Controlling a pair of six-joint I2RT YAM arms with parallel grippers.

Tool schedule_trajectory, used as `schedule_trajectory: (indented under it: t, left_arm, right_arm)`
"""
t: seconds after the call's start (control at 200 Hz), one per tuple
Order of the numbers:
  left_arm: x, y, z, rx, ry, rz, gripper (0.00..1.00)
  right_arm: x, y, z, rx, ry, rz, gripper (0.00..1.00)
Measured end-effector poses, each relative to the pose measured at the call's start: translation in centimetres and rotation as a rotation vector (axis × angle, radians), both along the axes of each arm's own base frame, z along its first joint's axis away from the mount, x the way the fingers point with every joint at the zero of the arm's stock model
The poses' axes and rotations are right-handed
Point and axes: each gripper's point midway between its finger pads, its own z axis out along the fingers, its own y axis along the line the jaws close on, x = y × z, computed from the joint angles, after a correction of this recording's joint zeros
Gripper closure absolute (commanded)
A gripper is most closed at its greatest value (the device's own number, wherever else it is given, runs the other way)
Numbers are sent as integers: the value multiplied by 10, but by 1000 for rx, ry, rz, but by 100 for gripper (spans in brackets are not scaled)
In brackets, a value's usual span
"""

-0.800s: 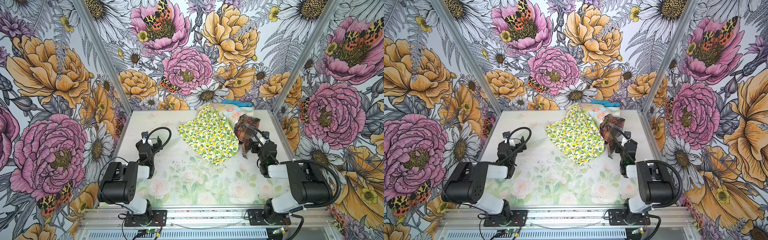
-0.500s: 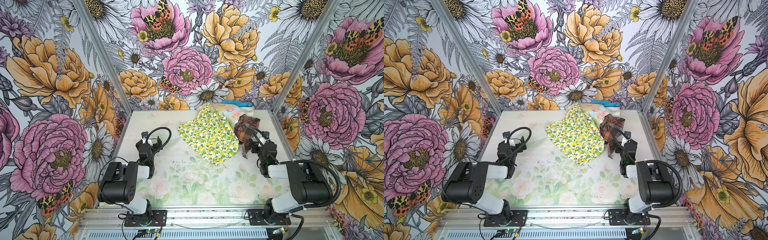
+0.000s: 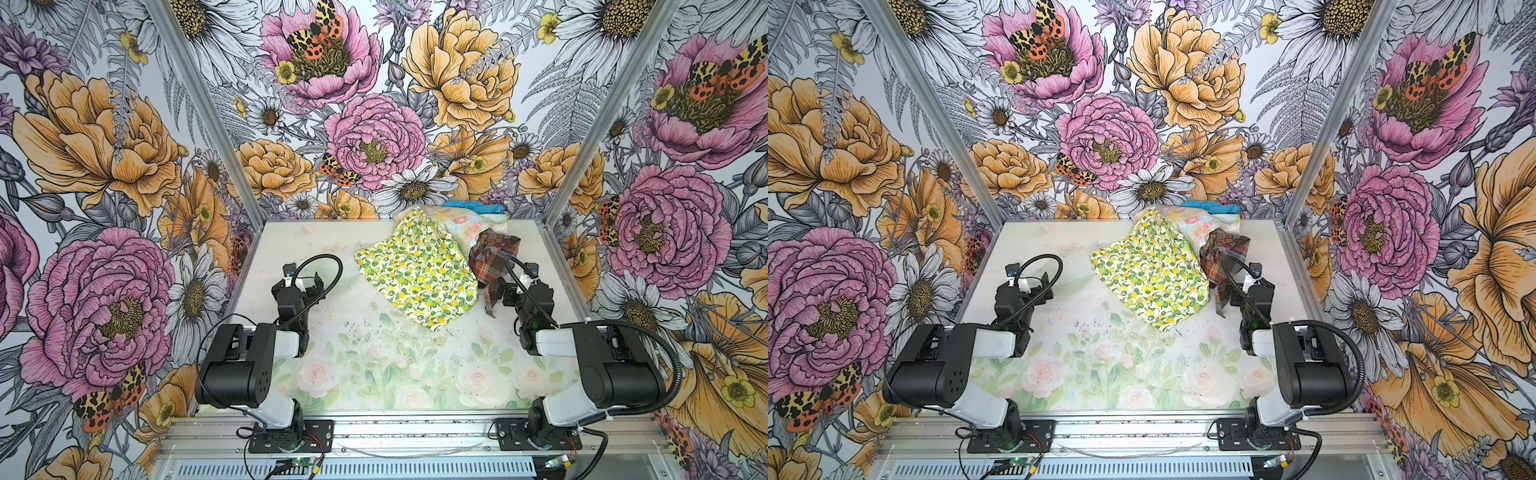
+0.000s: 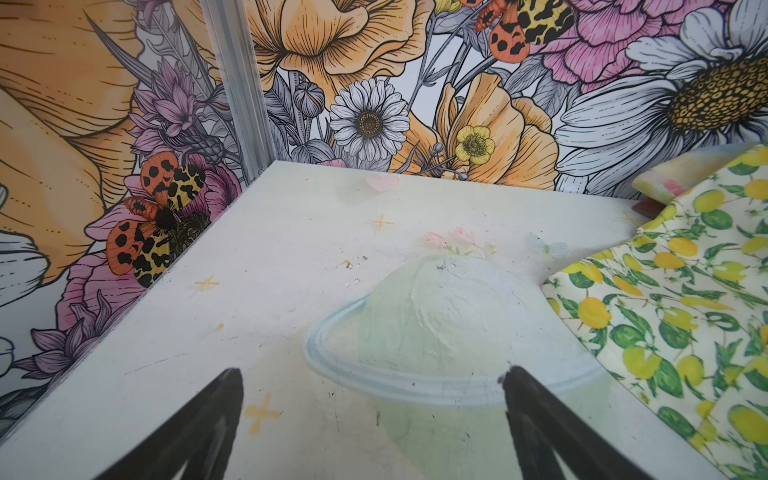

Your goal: Pick out a specific cloth from the pile

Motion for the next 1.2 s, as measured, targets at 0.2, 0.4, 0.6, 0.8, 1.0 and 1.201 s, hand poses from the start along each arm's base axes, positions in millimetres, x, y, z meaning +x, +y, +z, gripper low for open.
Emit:
schedule_trajectory:
  t: [0.2,0.4,0.6,0.8,1.0,1.201]
  left_arm:
    - [0,5,1,-9,-4,-3,1]
    - [1,-3,1,-5,-3,-22,1]
    - [1,1,1,-7,-4,-15,1]
    - [1,-1,1,-5,-3,-18,1]
    - [1,-14,1,17,-1,-42,1]
    - [14,-3,24,30,78,53,1]
  right_arm:
    - [0,0,0,0,0,0,1]
    - [0,0,0,0,1,0,0]
    - [-1,-4,2,-8,-11,-25,1]
    - [-16,-2,-1,-23,-29,-50,0]
    - [-34,-4,17,-36,-97,-91,0]
    - [-46,-12,44,-35,-182,-144,1]
